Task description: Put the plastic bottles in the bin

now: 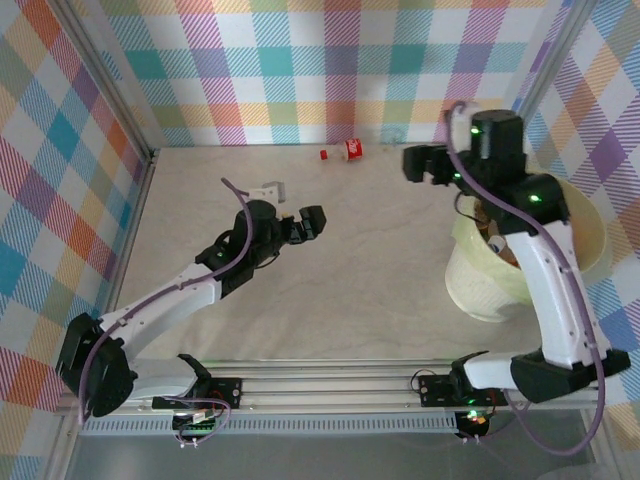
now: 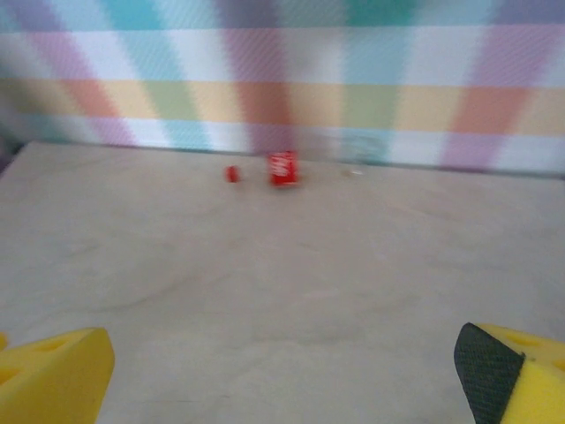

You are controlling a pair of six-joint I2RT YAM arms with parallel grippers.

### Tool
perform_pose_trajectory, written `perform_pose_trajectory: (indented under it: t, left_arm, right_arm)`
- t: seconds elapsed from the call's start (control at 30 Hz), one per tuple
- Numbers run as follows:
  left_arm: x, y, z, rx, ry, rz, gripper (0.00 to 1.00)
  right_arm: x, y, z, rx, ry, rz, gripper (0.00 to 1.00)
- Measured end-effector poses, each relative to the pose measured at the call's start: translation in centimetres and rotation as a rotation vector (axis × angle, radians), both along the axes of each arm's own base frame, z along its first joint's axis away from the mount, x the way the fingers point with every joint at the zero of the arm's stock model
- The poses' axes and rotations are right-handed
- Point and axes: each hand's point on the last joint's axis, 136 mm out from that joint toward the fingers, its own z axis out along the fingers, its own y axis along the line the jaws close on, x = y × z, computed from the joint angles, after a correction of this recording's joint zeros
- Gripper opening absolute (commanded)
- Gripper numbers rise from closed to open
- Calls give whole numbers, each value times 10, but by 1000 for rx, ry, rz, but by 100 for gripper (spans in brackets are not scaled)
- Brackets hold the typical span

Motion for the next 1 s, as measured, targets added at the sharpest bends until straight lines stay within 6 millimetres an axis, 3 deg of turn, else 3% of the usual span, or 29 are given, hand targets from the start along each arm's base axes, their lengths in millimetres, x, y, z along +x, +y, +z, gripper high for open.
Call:
perform_pose_trajectory:
  t: [0.2,0.33,0.47,0.6,0.7,1.0]
  left_arm:
    - [-1,20,-7,6,45,106,100]
    - [1,33,-17,13,82,183,100]
    - [5,45,-30,40,116,263,100]
    - [9,55,-47,85,150,313,100]
    - [11,58,-54,101,163,326,100]
    - [20,66,-58,78,167,359,100]
  right_arm:
    - [23,102,-27,46,-23,274,100]
    - [51,138,-62,93,8,328,100]
    - [87,164,-113,89,66,337,100]
    - [121,176,-170,28,115,306,100]
    - [147,177,-200,-37,117,278,100]
    - [242,144,-233,-221,13,160,100]
